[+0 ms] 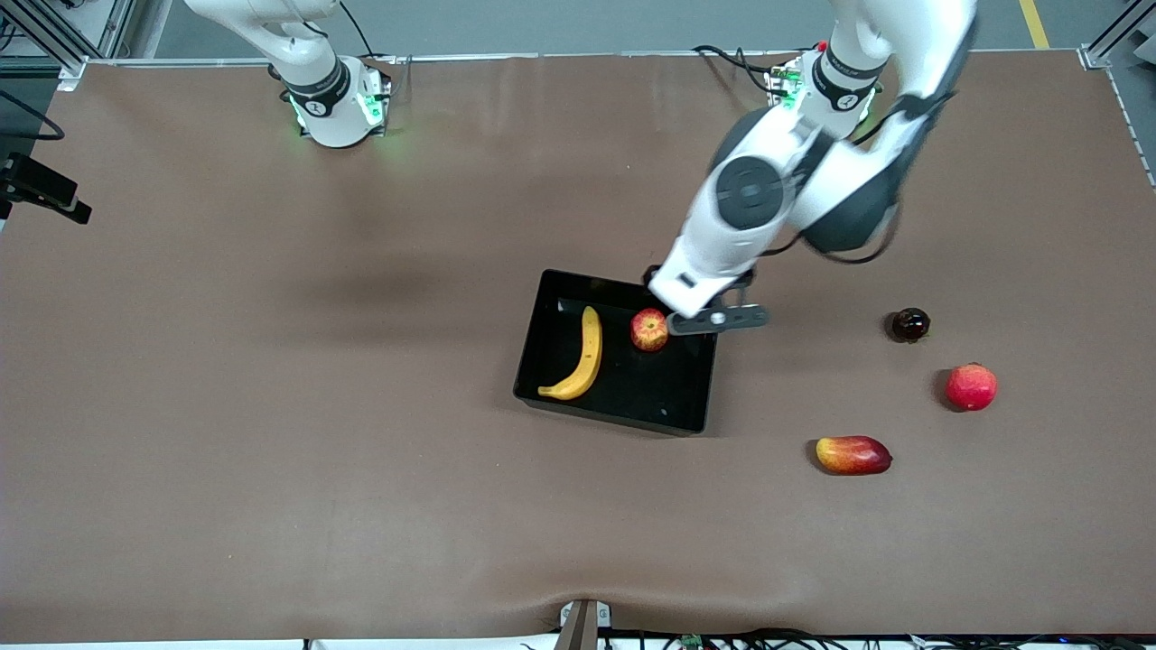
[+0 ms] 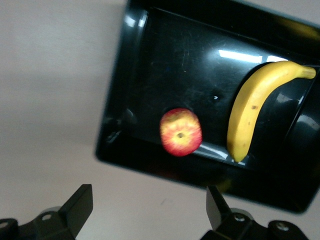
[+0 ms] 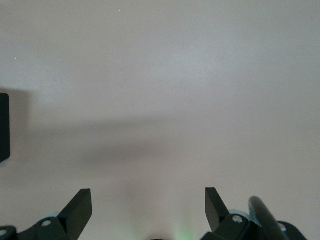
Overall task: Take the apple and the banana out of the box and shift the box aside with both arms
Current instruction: 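Grasp the red apple with the left gripper and lift it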
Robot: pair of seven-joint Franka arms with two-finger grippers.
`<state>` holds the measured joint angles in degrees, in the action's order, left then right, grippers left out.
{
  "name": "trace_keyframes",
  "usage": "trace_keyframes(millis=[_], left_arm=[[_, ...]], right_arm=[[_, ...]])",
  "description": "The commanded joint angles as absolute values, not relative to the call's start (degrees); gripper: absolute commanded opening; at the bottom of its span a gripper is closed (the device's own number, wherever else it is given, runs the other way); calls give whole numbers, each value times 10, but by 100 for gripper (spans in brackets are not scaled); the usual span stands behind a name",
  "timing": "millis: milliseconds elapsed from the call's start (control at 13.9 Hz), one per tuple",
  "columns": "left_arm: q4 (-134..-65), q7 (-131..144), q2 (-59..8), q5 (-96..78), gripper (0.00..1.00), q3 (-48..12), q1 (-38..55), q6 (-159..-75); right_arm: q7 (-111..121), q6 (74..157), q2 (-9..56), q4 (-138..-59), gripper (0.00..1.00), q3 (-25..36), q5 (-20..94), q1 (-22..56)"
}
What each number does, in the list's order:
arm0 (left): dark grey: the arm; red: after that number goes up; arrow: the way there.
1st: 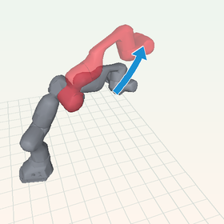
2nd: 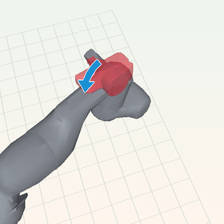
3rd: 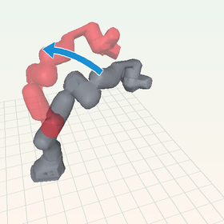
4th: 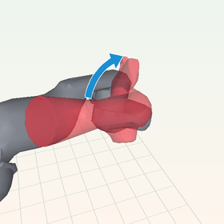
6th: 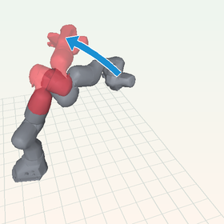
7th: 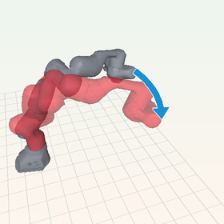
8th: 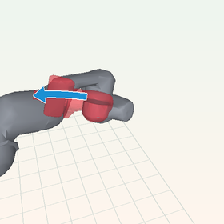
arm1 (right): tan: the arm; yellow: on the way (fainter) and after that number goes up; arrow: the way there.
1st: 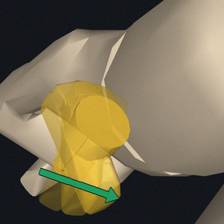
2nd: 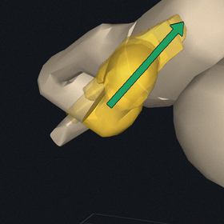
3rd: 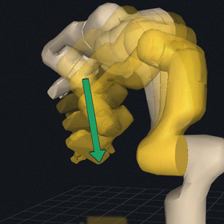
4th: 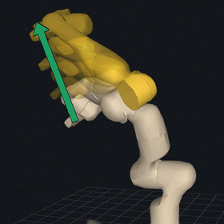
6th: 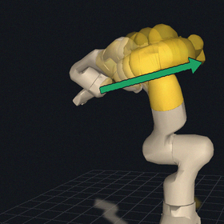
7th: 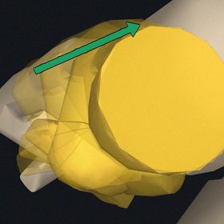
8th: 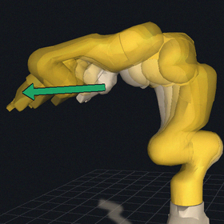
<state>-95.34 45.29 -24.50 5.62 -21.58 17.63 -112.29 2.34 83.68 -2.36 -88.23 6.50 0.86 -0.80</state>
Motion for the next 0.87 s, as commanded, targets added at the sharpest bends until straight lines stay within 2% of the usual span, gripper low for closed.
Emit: trace_keyframes(millis=[0, 216, 505, 649, 721, 793], left_arm=[[-946, 490, -298, 98, 100, -215, 196, -1163], [-947, 490, -345, 112, 100, -214, 197, -1204], [-969, 490, -376, 114, 100, -214, 199, -1253], [-969, 490, -386, 114, 79, -214, 201, -1265], [-969, 490, -388, 114, 60, -214, 200, -1265], [-969, 490, -388, 114, 29, -214, 200, -1265]], right_arm=[[18, 835, -23, -878, 100, 56, 2, -20], [18, 835, -23, -878, 100, 55, 2, -19], [18, 836, -23, -878, 100, 56, 2, -19], [17, 836, -23, -878, 100, 56, 2, -20], [18, 836, -23, -878, 100, 56, 2, -20], [18, 836, -23, -878, 100, 56, 2, -20]])
